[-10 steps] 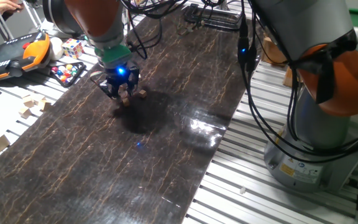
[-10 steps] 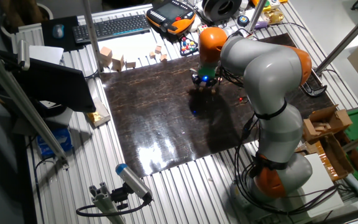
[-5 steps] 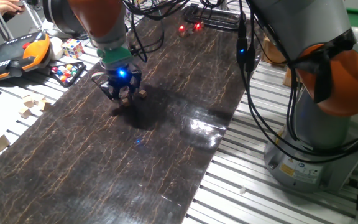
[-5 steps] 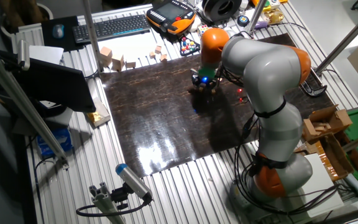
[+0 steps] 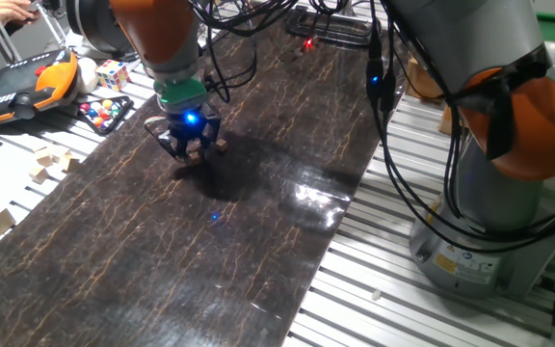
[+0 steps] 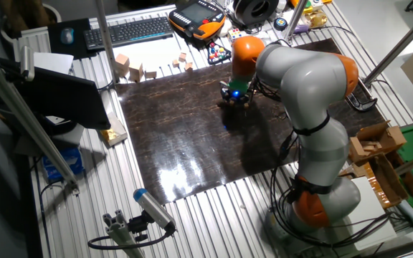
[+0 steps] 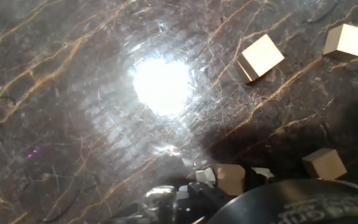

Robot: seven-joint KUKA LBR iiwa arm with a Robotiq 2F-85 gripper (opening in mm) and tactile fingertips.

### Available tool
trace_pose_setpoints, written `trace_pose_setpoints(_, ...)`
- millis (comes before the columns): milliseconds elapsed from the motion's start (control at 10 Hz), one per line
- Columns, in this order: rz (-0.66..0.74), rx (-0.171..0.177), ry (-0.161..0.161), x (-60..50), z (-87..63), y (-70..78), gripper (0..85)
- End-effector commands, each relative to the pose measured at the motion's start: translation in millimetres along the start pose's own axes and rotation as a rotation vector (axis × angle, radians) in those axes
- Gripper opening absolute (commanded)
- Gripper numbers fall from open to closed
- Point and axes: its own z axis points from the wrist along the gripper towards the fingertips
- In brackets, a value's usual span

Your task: Stack the blocks in a vertical line of five

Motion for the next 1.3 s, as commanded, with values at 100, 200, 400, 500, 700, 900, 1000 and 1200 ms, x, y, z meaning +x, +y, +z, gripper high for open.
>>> trace_pose_setpoints(100,-0.012,-0.006,0.005,0.5,-0.4,-0.6,2.7)
trace_pose_setpoints(200,-0.014,-0.007,0.004,0.8,-1.4,-0.8,1.0)
trace_pose_setpoints(400,-0.025,-0.009,-0.005,0.2,-8.1,-0.8,1.0)
trace_pose_setpoints(500,-0.045,-0.007,-0.011,-2.0,-15.5,-0.6,1.0)
trace_pose_setpoints(700,-0.125,-0.004,-0.022,-11.1,-36.9,-1.3,1.0)
trace_pose_setpoints(900,-0.216,0.007,-0.029,-20.3,-54.7,-2.5,1.0)
trace_pose_setpoints(1000,-0.253,0.006,-0.029,-25.8,-60.5,-3.8,1.0)
trace_pose_setpoints(1200,-0.336,0.012,-0.036,-35.4,-64.4,-5.7,1.0)
